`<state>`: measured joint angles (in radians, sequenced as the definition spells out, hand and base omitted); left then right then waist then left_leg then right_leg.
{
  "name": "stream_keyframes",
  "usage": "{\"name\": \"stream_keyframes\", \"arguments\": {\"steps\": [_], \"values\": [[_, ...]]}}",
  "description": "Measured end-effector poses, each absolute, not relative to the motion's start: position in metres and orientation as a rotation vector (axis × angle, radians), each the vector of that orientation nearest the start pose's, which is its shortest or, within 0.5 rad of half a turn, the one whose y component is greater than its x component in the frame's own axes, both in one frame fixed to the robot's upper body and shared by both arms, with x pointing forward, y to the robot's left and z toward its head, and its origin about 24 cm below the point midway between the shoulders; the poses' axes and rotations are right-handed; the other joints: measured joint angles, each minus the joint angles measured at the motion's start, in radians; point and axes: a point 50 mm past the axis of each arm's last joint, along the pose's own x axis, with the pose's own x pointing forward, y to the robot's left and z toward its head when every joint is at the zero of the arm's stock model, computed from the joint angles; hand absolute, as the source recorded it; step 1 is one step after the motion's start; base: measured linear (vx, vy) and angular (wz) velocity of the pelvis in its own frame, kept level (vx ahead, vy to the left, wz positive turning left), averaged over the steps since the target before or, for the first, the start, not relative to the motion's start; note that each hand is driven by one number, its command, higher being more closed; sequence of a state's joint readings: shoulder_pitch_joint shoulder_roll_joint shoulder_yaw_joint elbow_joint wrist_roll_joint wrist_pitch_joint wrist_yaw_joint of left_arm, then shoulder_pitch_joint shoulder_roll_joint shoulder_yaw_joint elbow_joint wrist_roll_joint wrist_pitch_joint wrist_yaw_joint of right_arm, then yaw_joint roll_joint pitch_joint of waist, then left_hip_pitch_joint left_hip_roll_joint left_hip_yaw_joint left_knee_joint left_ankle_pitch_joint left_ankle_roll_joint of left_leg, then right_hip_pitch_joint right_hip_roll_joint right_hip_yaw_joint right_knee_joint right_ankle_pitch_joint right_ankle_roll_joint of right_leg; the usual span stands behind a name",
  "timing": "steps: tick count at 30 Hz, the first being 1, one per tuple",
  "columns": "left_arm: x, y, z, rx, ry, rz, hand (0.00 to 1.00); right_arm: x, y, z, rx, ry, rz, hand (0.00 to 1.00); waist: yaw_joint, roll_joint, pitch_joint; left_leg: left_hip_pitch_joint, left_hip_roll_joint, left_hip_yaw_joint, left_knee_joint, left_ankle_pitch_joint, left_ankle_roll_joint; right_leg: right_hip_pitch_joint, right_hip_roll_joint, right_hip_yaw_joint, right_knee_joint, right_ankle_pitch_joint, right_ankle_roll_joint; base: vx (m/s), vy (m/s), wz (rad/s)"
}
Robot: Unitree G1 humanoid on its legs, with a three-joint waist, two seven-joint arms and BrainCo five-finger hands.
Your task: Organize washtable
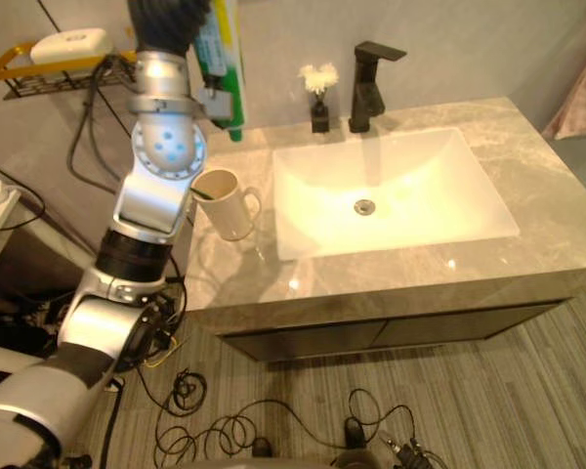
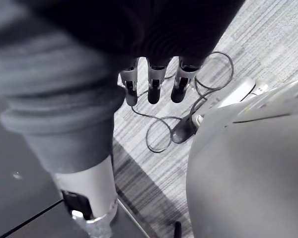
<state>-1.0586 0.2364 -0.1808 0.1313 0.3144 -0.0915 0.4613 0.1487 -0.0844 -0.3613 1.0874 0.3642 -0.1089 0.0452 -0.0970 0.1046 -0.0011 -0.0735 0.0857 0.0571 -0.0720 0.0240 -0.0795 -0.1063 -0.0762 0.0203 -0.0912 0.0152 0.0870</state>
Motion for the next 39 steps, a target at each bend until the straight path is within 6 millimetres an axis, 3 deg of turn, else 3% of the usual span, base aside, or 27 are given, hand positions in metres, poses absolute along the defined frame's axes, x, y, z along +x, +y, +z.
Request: {"name": "stream_keyframes", "arguments": {"steps": [12,19,23,28,39], "values": [[0.318,0.087,0.332,0.435,-1.138,0.272,1.00,0.063,-0.230,-0.160,0.401,0.980,-0.589,0.00,0.000,-0.003,0.002,-0.022,0.000,0.003,-0.018,0.000,0.000,-0.034,0.000,0.009,-0.006,0.000,0.000,0.02,-0.007,-0.02],[0.325,0.104,0.304,0.483,-1.038,0.330,1.00,0.060,-0.228,-0.161,0.402,0.989,-0.592,0.00,0.000,-0.011,0.003,-0.022,0.001,0.003,-0.018,0.000,0.000,-0.035,0.002,0.009,-0.006,0.025,0.001,0.00,0.000,0.00],[0.319,0.106,0.301,0.477,-1.050,0.336,1.00,0.059,-0.228,-0.161,0.401,0.990,-0.592,0.00,0.003,-0.013,0.003,-0.023,0.001,-0.001,-0.017,0.000,0.000,-0.035,0.003,0.009,-0.006,0.055,-0.001,0.03,-0.003,0.05],[0.315,0.107,0.300,0.468,-1.065,0.353,1.00,0.060,-0.225,-0.161,0.403,0.980,-0.585,0.00,0.004,-0.027,0.002,-0.025,-0.001,-0.002,-0.018,0.000,0.000,-0.036,0.000,0.008,-0.006,0.060,-0.001,0.04,-0.004,0.02],[0.309,0.101,0.295,0.430,-1.063,0.351,1.00,0.062,-0.225,-0.160,0.387,0.976,-0.567,0.00,0.004,-0.027,0.003,-0.031,-0.002,-0.003,-0.017,0.000,0.000,-0.042,0.000,0.009,-0.006,0.060,-0.002,0.01,-0.008,0.00]]}}
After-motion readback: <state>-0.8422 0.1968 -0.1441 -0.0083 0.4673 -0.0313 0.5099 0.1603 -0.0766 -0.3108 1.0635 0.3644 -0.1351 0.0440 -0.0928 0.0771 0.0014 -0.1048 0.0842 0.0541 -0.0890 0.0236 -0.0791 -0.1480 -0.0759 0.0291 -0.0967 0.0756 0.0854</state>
